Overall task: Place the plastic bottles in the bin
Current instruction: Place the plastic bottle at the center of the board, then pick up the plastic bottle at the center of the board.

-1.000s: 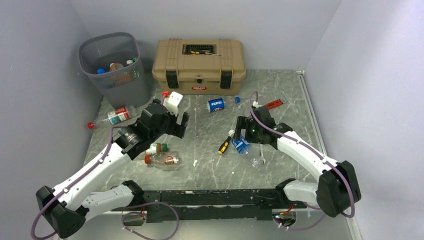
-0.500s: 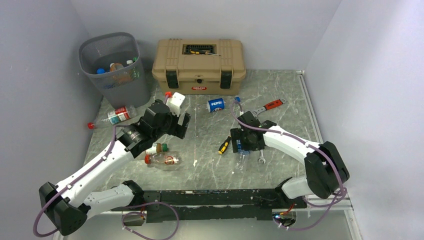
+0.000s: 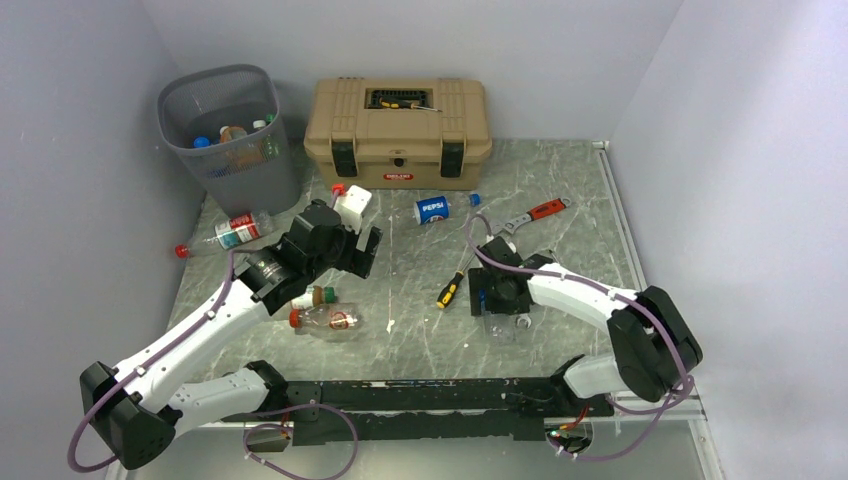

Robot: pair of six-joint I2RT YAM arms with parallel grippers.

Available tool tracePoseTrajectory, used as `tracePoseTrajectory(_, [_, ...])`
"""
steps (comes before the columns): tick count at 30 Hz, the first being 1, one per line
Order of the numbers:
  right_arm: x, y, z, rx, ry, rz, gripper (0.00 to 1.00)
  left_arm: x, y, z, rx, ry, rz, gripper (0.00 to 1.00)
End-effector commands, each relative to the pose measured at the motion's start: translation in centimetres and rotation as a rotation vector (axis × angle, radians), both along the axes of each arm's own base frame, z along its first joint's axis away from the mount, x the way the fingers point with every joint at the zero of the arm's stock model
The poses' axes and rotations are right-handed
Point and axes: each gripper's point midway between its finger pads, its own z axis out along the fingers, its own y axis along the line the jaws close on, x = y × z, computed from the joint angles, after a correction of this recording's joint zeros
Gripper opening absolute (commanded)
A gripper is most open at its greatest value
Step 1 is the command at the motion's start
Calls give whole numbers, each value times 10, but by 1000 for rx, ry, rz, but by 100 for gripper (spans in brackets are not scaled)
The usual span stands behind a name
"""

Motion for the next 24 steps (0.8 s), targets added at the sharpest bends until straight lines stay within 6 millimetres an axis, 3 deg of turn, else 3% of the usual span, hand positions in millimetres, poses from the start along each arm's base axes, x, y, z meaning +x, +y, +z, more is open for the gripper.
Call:
tracePoseTrajectory(1, [4, 13, 1, 75, -42, -67, 81, 3, -1, 10, -7, -33, 4, 99])
tracePoseTrajectory(4, [2, 13, -2, 77, -47, -98, 84, 4, 0, 9, -2, -37, 10, 99])
tracePoseTrajectory(8, [-3, 10, -4, 39, -75, -120, 97, 5, 1, 8, 3, -37, 17, 99])
tracePoseTrajectory(15, [-7, 10, -10, 65, -87, -112, 92, 7, 3, 5, 14, -34, 31, 99])
tracePoseTrajectory(18, [-9, 12, -13, 77, -88, -107, 82, 8, 5, 5, 17, -39, 46, 99])
tracePoseTrajectory(20, [-8, 13, -12, 85, -101, -101, 70, 9, 7, 5, 19, -39, 61, 100])
tracePoseTrajectory(24, [-1, 17, 7, 128, -167, -92, 47, 12, 12, 4, 32, -44, 93, 99])
